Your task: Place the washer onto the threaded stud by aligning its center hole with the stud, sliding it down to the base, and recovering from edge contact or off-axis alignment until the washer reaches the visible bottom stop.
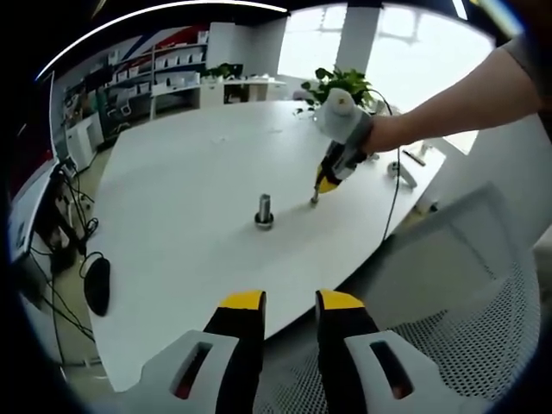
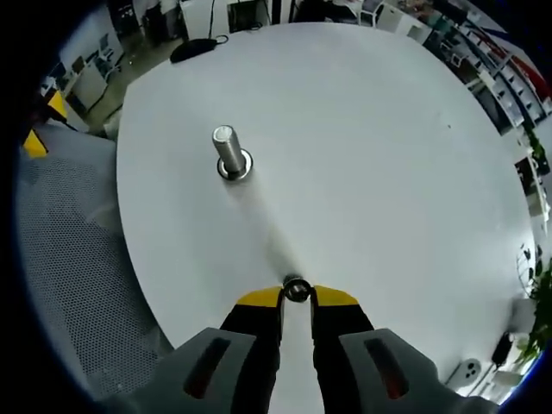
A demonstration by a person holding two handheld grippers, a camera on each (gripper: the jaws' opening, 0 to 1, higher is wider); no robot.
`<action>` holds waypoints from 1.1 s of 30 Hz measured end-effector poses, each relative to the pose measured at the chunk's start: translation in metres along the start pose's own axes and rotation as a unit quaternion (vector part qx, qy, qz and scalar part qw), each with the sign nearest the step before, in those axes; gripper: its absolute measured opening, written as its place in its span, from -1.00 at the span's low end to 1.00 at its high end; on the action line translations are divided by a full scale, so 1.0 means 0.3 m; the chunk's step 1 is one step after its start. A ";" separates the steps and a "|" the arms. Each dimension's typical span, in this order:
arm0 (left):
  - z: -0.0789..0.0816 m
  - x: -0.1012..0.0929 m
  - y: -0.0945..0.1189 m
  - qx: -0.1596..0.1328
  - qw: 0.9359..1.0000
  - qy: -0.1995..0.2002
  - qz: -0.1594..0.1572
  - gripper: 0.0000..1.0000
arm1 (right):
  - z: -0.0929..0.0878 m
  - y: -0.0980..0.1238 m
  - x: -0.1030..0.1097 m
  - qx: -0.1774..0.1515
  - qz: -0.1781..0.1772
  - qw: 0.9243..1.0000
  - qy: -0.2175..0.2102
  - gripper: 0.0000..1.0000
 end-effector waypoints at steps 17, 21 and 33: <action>-0.010 0.002 0.000 0.008 1.000 0.003 0.003 -0.59 | -0.016 -0.078 0.000 0.012 0.005 1.000 -0.006 -0.71; -0.010 0.003 0.001 0.008 1.000 0.004 0.004 -0.59 | -0.014 -0.081 -0.003 0.011 0.006 1.000 -0.009 -0.70; -0.014 0.002 0.003 0.008 1.000 0.005 0.007 -0.58 | -0.024 -0.084 -0.005 0.010 0.003 1.000 -0.029 -0.55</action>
Point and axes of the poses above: the point that each gripper's makers call its tool centre point, and the gripper's own axes: y roughly backward along the fingers, x roughly to its left, z roughly out of its top, the point moved 7 cm from there along y, roughly backward along the fingers, and after that the axes turned 13 degrees about -y, right-handed, at the moved point
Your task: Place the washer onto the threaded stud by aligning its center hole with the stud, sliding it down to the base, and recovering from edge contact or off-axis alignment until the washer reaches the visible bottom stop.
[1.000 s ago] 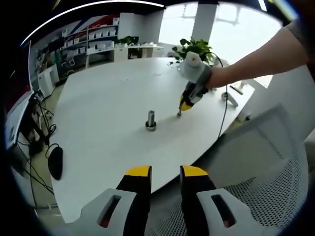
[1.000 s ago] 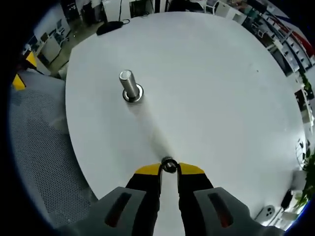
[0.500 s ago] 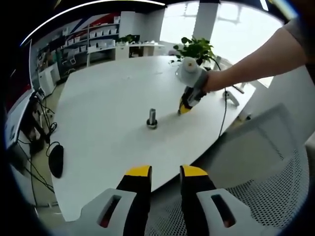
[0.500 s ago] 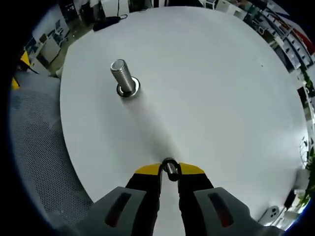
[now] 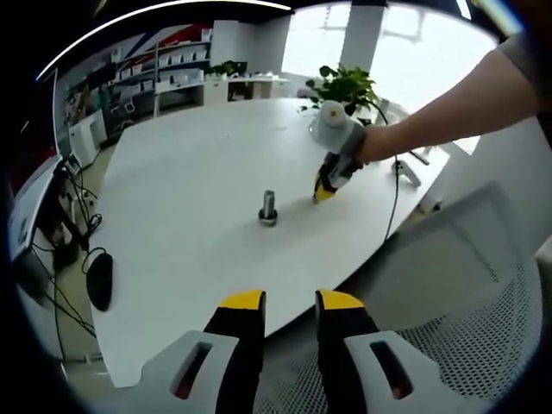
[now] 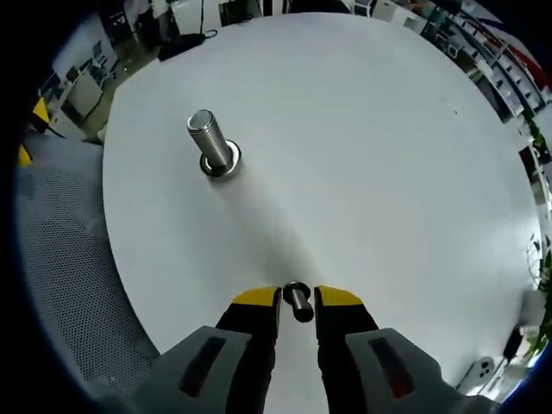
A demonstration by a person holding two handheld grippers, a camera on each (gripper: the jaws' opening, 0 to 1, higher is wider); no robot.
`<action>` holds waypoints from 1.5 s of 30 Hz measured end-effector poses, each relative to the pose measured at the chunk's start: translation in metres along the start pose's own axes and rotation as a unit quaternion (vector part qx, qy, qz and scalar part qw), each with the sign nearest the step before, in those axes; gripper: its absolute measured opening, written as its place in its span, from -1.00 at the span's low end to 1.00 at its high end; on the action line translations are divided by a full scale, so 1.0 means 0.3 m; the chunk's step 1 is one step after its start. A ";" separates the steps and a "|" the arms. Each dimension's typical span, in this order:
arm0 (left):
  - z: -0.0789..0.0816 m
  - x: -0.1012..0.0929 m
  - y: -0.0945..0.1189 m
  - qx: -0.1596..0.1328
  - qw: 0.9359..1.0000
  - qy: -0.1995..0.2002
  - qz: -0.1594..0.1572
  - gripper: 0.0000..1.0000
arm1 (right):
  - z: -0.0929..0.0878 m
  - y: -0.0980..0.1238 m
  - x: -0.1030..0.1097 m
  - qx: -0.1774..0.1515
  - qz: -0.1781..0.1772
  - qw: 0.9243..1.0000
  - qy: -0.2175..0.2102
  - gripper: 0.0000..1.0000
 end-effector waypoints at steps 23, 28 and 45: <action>0.012 0.004 0.005 -0.018 1.000 0.000 0.003 -0.57 | -0.122 0.232 -0.024 -0.088 -0.029 0.991 -0.097 -0.51; 0.017 0.007 0.006 -0.022 1.000 0.001 0.003 -0.58 | -0.126 0.308 -0.026 -0.140 -0.030 0.983 -0.117 -0.51; 0.032 0.018 0.010 -0.034 0.999 0.006 0.018 -0.57 | -0.242 0.503 0.098 -0.274 0.040 0.945 -0.175 -0.47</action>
Point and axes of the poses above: the point that each gripper's makers call its tool centre point, and the gripper's own axes: y roughly backward along the fingers, x roughly to its left, z roughly out of its top, the point moved 7 cm from there along y, roughly backward along the fingers, and after that the axes turned 13 degrees about -y, right-handed, at the moved point
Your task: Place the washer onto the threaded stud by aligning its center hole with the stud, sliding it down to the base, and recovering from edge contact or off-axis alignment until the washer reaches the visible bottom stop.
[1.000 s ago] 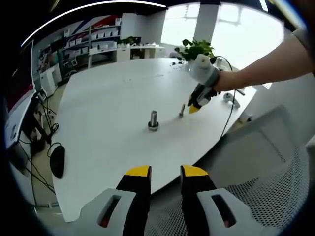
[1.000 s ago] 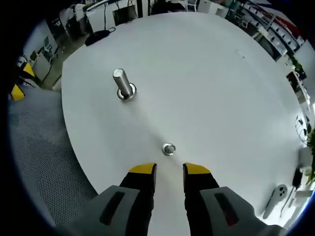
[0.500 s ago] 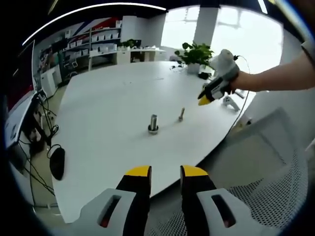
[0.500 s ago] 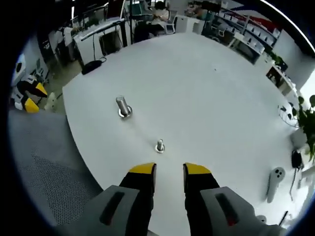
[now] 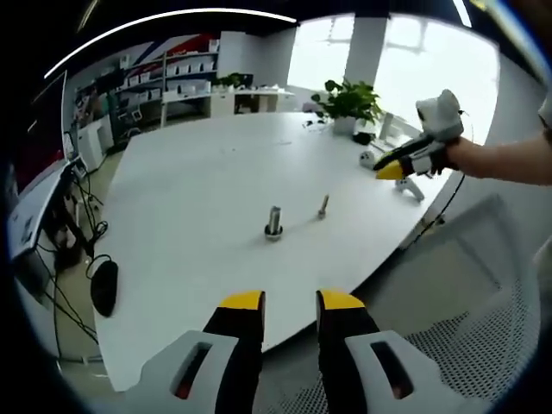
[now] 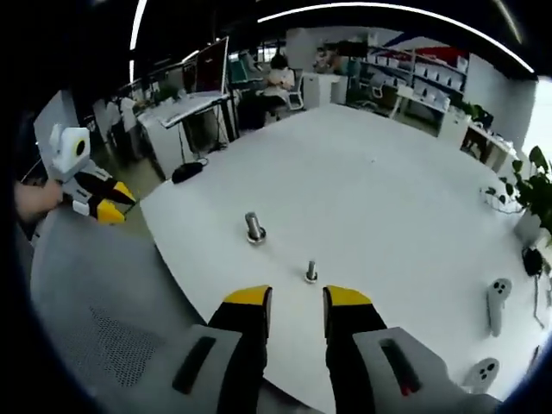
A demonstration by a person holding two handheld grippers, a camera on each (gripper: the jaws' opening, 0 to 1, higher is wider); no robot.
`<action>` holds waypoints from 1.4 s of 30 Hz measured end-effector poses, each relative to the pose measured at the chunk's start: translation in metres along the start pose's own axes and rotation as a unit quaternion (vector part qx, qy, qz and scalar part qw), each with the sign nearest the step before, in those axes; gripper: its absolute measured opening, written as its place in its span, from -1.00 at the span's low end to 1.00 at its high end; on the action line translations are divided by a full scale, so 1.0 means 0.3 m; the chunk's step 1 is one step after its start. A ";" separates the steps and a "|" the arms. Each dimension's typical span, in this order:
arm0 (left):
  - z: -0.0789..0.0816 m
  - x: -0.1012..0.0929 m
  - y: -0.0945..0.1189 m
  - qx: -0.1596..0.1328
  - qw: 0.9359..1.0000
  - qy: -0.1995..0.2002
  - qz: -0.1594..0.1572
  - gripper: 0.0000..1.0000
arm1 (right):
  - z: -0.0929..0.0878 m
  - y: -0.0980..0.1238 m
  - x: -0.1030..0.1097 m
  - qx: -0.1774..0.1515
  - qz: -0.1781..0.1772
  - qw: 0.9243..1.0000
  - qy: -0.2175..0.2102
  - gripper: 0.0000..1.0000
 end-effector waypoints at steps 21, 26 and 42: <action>0.021 0.016 0.022 -0.028 0.999 0.002 0.028 -0.55 | -0.131 0.164 0.031 -0.077 0.023 0.994 -0.075 -0.41; 0.022 0.013 0.021 -0.024 0.999 -0.005 0.028 -0.55 | -0.138 0.158 0.056 -0.083 0.027 0.994 -0.069 -0.40; 0.025 0.014 0.027 -0.027 0.999 -0.007 0.033 -0.54 | -0.166 0.131 0.055 -0.063 0.024 0.996 -0.065 -0.40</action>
Point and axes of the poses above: the point that each gripper's makers call its tool centre point, and the gripper's own axes: y roughly backward along the fingers, x roughly to its left, z roughly out of its top, the point moved 7 cm from there along y, roughly backward along the fingers, and after that the axes turned 13 degrees about -y, right-handed, at the moved point
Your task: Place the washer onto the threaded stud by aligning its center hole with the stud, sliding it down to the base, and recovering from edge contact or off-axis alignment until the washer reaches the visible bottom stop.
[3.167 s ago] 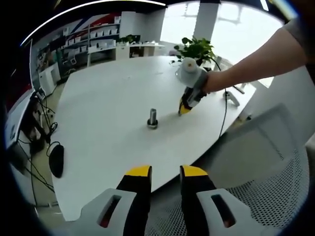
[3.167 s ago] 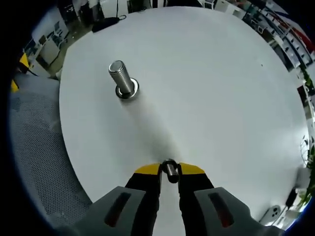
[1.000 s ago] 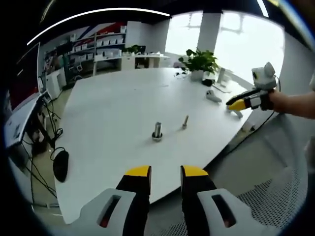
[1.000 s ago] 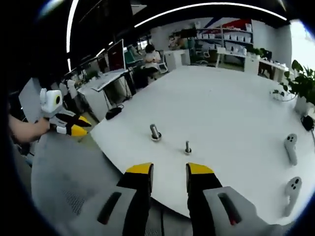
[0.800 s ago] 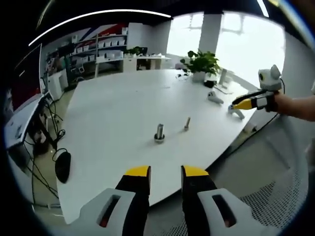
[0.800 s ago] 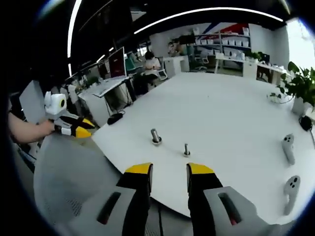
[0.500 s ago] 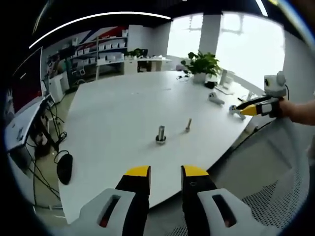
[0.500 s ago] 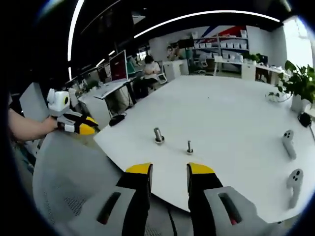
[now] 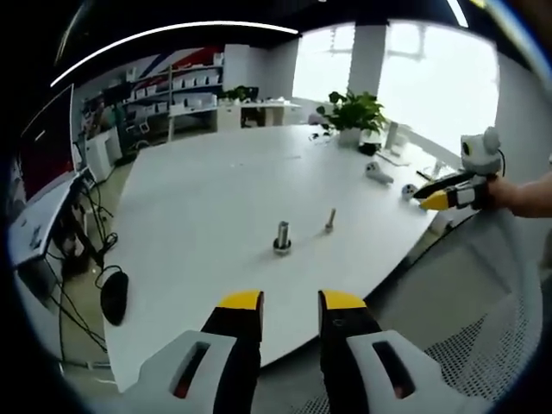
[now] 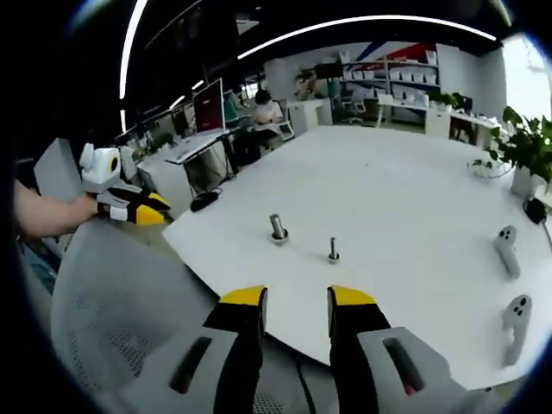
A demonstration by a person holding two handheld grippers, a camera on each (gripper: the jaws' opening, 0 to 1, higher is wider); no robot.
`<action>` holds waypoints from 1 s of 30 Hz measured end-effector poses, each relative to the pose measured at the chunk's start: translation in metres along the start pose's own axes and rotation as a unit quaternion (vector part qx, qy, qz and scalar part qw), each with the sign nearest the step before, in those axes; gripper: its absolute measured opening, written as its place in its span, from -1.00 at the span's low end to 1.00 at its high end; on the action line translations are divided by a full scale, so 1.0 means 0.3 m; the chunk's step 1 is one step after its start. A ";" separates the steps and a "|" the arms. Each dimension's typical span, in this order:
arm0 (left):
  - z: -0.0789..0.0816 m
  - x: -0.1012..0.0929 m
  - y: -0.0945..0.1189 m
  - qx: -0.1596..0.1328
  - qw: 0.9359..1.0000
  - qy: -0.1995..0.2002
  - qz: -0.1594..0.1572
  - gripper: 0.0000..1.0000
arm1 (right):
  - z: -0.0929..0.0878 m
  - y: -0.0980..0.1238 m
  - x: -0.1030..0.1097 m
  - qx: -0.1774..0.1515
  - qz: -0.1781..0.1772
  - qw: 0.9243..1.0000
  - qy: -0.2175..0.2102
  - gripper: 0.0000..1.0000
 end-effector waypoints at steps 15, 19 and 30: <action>-0.009 0.008 0.008 -0.005 1.000 0.006 0.003 -0.59 | -0.011 0.002 0.000 -0.003 -0.003 1.000 -0.018 -0.40; -0.004 0.010 0.010 -0.010 1.000 0.008 0.008 -0.59 | -0.007 -0.001 -0.001 -0.001 -0.002 1.000 -0.017 -0.40; -0.003 0.023 0.016 -0.019 1.000 0.016 0.019 -0.59 | -0.009 -0.001 0.003 0.001 0.000 1.000 -0.014 -0.41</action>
Point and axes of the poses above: the point that each gripper's makers call its tool centre point, and the gripper's own axes: y roughly backward along the fingers, x roughly to its left, z roughly out of its top, the point moved 7 cm from there along y, roughly backward along the fingers, and after that the axes turned 13 degrees about -y, right-handed, at the moved point
